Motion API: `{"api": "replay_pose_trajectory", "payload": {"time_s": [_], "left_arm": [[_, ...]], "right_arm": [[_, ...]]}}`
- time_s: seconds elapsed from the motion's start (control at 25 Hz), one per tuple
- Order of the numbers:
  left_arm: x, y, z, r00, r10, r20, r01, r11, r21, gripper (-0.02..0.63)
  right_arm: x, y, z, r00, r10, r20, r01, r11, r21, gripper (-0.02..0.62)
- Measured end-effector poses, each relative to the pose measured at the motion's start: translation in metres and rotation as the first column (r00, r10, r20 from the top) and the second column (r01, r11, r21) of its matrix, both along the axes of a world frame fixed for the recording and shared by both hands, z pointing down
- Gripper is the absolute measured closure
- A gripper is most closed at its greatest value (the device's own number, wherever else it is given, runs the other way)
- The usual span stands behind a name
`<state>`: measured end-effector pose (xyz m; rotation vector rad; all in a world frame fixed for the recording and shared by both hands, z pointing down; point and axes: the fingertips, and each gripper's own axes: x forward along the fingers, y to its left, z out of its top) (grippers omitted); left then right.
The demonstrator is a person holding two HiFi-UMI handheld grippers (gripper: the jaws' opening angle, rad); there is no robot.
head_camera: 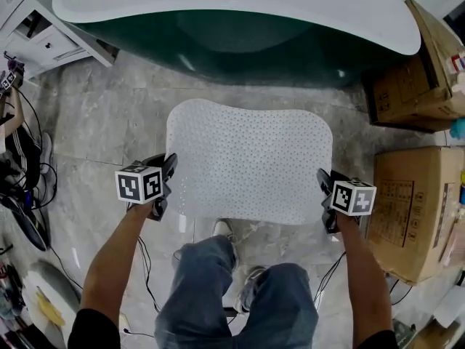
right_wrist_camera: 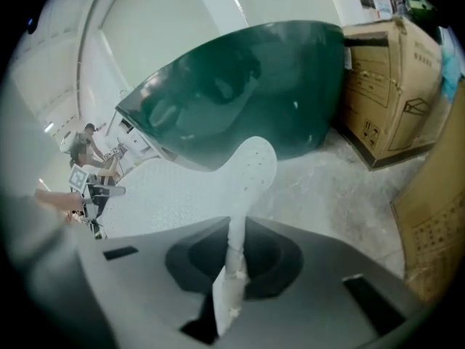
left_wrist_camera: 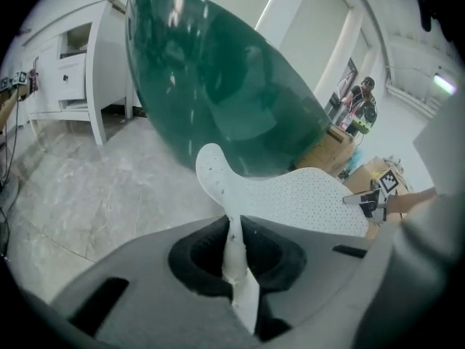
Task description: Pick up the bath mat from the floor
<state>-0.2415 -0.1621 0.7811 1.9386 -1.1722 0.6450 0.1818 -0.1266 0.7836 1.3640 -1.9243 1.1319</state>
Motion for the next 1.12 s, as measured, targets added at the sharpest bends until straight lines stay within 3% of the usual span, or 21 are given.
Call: {"api": "replay_pose_trajectory", "payload": {"time_s": [0.32,0.68,1.12], "left_arm": [[-0.001,0.002,-0.144,0.999,-0.022,-0.024,0.022,0.999,0.032,0.575],[-0.003,-0.013,-0.297,1.000,-0.013,-0.002,0.013,0.995,0.098,0.575],[-0.006,-0.048,-0.448,1.000,-0.022,0.001,0.021,0.970,0.243,0.574]], "right_arm": [[0.001,-0.009,-0.148,1.000,-0.010,-0.007,0.011,0.999,0.047,0.568],[0.006,-0.016,-0.286,1.000,-0.008,-0.018,0.009,0.995,0.095,0.567],[0.007,-0.043,-0.444,0.997,0.073,-0.020,-0.065,0.962,0.266,0.566]]}}
